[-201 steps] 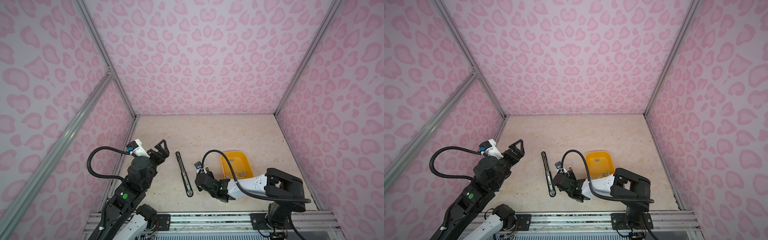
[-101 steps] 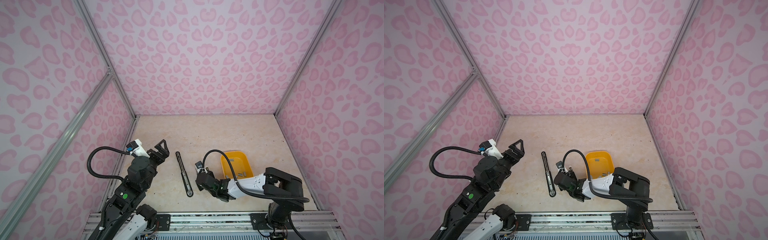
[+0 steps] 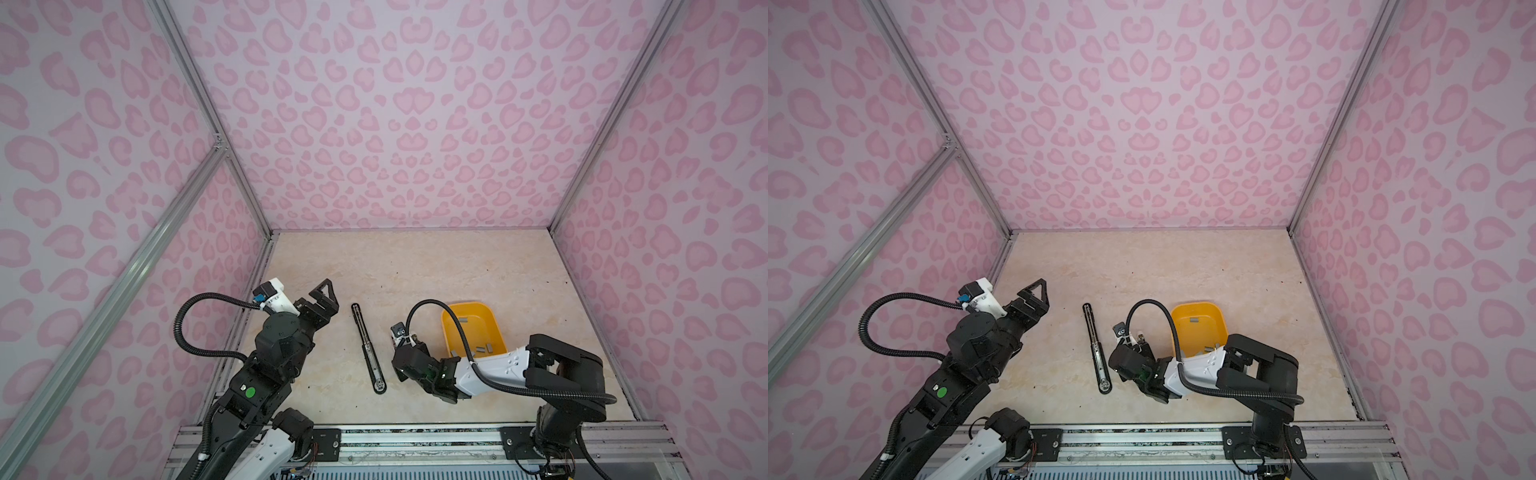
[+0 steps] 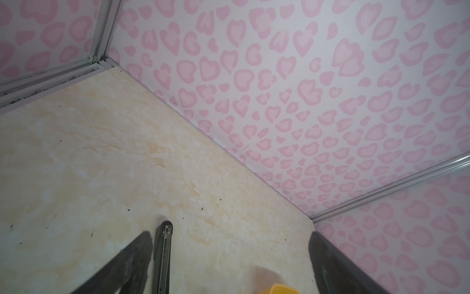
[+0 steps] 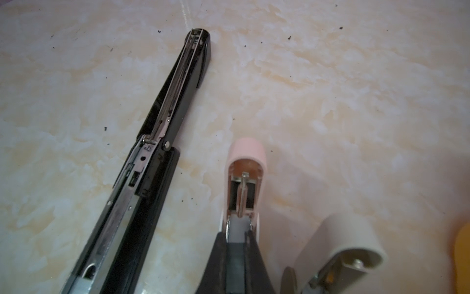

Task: Load the staples into the stapler
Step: 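Push the strip down along the pink-topped stapler's channel with the right gripper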

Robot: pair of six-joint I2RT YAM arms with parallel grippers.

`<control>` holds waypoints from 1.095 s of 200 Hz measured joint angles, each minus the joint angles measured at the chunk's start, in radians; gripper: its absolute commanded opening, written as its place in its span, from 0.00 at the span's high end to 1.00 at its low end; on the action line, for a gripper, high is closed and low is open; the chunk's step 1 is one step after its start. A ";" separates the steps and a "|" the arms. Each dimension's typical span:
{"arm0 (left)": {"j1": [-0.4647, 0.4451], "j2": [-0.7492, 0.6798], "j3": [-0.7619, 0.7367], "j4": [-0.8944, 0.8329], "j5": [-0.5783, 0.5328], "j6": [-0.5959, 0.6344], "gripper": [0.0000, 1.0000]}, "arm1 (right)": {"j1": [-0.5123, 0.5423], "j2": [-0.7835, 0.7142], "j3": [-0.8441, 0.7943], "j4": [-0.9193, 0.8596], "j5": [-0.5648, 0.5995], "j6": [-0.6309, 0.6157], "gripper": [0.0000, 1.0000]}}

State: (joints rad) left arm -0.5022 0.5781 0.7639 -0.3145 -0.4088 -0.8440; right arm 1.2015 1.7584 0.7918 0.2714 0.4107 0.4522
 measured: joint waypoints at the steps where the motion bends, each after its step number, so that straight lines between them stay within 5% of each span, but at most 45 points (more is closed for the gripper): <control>1: 0.000 0.000 0.000 0.000 0.000 0.000 0.03 | 0.000 0.000 0.000 0.000 0.000 0.000 1.00; 219: 0.000 0.000 0.000 0.000 0.000 0.000 0.03 | 0.004 0.002 -0.055 0.051 -0.010 0.074 1.00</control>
State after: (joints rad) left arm -0.5022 0.5781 0.7639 -0.3145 -0.4084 -0.8440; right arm 1.2057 1.7607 0.7364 0.3225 0.4004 0.5262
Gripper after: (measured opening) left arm 0.968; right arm 0.101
